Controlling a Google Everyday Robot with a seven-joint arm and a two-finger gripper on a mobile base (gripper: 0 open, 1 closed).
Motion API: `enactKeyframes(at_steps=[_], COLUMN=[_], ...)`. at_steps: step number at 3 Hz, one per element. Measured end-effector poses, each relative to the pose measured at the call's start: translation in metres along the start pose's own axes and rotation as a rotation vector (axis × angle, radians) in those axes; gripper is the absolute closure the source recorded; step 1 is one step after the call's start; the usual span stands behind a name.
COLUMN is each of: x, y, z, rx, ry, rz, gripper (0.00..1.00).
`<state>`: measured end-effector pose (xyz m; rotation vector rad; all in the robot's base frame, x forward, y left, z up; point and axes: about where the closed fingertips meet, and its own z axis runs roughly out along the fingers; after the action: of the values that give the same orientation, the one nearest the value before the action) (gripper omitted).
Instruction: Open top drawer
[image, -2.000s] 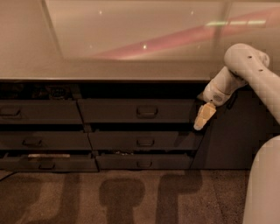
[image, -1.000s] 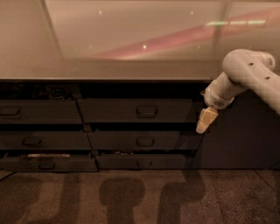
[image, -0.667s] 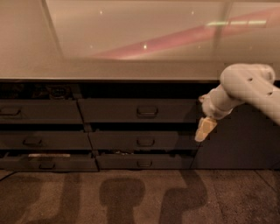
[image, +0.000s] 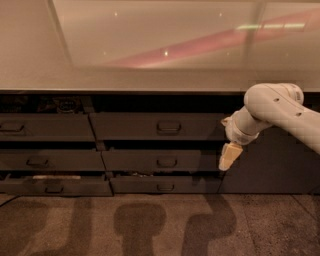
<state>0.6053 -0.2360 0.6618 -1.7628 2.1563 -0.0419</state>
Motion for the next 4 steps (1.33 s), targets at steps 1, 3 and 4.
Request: enactKeyframes(at_steps=[1, 3, 4], x=[0.002, -0.004, -0.004], y=[-0.008, -0.03, -0.031], z=[-0.004, -0.014, -0.012], rx=[-0.005, 0.007, -0.044], ry=[0.006, 0.048, -0.027], rz=[0.043, 0.069, 0.056], gripper=[0.0, 0.0, 0.0])
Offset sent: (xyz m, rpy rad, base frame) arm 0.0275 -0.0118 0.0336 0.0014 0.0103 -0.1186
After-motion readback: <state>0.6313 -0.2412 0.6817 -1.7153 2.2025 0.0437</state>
